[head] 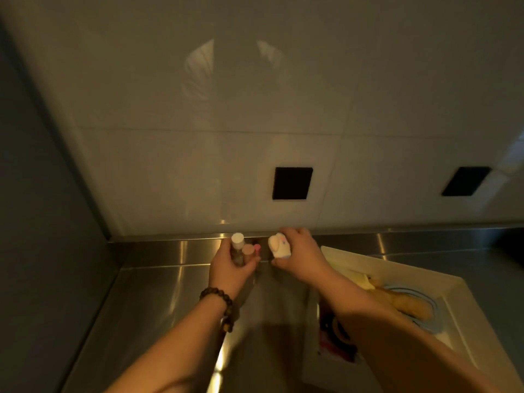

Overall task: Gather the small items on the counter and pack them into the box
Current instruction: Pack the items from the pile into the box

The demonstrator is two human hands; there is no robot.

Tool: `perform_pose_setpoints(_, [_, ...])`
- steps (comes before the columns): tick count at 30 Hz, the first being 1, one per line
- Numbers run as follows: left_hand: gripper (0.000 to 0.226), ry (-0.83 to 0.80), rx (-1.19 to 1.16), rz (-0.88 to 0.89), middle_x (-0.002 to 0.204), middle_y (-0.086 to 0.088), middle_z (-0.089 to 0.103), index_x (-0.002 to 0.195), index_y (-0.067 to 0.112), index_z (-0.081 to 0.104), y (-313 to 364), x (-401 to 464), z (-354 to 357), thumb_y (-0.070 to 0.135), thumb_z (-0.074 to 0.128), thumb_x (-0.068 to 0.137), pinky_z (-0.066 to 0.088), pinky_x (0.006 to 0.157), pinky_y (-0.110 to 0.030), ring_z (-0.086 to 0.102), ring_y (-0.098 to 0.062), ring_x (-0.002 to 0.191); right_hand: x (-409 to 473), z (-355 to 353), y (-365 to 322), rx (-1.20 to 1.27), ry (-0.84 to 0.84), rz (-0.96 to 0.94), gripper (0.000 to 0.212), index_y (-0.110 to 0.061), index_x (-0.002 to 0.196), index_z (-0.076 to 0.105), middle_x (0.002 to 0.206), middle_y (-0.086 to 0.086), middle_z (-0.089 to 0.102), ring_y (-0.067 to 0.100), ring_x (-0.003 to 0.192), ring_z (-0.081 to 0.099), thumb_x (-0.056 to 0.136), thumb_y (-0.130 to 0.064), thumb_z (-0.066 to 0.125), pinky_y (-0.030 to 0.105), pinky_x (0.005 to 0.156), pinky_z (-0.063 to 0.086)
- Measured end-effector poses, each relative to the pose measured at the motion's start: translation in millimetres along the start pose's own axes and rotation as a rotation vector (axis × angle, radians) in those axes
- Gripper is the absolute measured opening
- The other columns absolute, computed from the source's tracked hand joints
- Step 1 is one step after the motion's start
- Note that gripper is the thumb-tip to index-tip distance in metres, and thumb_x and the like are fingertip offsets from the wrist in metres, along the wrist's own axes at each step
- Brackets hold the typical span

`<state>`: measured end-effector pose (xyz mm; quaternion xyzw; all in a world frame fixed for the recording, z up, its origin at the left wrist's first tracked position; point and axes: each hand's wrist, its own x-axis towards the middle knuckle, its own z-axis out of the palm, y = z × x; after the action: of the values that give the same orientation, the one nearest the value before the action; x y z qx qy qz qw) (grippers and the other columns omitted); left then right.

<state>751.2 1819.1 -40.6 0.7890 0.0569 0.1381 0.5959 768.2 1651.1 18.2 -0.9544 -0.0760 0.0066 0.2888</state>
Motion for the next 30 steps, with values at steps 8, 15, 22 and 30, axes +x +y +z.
perform_pose_setpoints(8, [0.043,-0.135,-0.012,0.19,0.09,0.006,0.062,0.096,0.023,0.05,100.0,-41.1,46.1,0.029,0.081,0.068,0.05,0.069,-0.025,0.061,-0.008,0.082,-65.1,-119.2,51.4,-0.053,0.154,0.037,0.076,-0.019,0.135,0.047,0.129,0.013,0.048,0.029,0.117,0.049,0.068,-0.026,0.082,0.029,0.096,0.038])
perform_pose_setpoints(15, [0.049,-0.462,0.058,0.163,0.101,0.01,0.054,0.107,0.026,0.045,134.2,-90.5,127.4,0.028,0.079,0.072,0.044,0.077,-0.026,0.053,-0.008,0.093,-136.6,-171.8,128.4,-0.041,0.183,0.15,0.076,-0.023,0.134,0.048,0.13,0.012,0.046,0.027,0.117,0.049,0.067,-0.028,0.083,0.027,0.093,0.037])
perform_pose_setpoints(22, [0.063,-0.916,0.158,0.071,0.108,0.011,0.059,0.117,0.028,0.048,125.3,-123.2,184.3,0.023,0.083,0.065,0.051,0.085,-0.028,0.058,-0.007,0.1,-179.5,-173.4,188.8,-0.043,0.149,0.178,0.078,-0.019,0.135,0.048,0.128,0.01,0.049,0.022,0.117,0.048,0.066,-0.026,0.084,0.023,0.094,0.036])
perform_pose_setpoints(30, [0.035,-1.117,0.655,0.375,0.1,0.01,0.06,0.108,0.033,0.051,106.3,-142.2,209.9,0.05,0.056,0.078,0.051,0.078,-0.032,0.058,-0.012,0.09,-185.8,-165.5,204.6,-0.066,0.04,0.114,0.079,-0.025,0.138,0.044,0.133,0.002,0.041,0.018,0.119,0.047,0.07,-0.029,0.082,0.025,0.099,0.038])
